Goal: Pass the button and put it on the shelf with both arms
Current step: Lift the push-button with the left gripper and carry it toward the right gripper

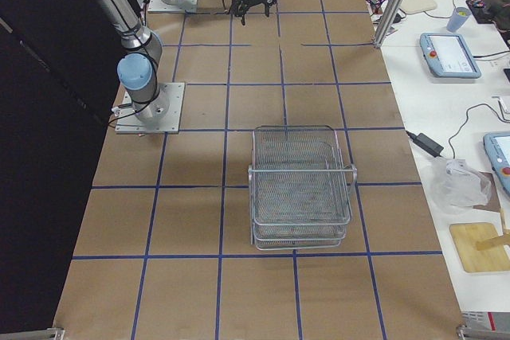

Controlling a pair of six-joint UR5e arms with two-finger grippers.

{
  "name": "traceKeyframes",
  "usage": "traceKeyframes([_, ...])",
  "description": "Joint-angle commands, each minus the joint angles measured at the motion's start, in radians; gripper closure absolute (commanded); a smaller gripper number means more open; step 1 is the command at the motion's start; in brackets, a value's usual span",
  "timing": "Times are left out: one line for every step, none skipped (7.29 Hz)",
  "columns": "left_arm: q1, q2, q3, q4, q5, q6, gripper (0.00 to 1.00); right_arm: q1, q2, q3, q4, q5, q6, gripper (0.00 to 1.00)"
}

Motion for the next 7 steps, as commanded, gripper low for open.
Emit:
traceKeyframes([-0.134, 0.061, 0.001, -0.054, -0.073, 0.002, 1.0, 0.001, 0.021, -0.021, 0.006, 0.013, 0.075, 0.0])
traceKeyframes([-0.194, 0.097, 0.001, -0.068, -0.116, 0.0, 1.0, 0.001, 0.026, -0.05, 0.009, 0.01, 0.075, 0.0])
traceKeyframes([-0.267, 0.129, 0.003, -0.073, -0.165, -0.044, 1.0, 0.002, 0.026, -0.087, 0.038, 0.011, 0.078, 0.0])
traceKeyframes([-0.35, 0.153, 0.015, -0.067, -0.196, -0.19, 1.0, 0.004, 0.026, -0.117, 0.101, 0.01, 0.114, 0.0])
traceKeyframes([-0.445, 0.181, 0.05, -0.064, -0.195, -0.292, 1.0, 0.004, 0.027, -0.127, 0.111, 0.013, 0.141, 0.0])
traceKeyframes([-0.53, 0.184, 0.082, -0.045, -0.19, -0.435, 1.0, 0.004, 0.041, -0.13, 0.108, 0.052, 0.171, 0.0])
traceKeyframes([-0.596, 0.184, 0.101, 0.047, -0.192, -0.58, 1.0, 0.004, 0.076, -0.157, 0.111, 0.086, 0.229, 0.0])
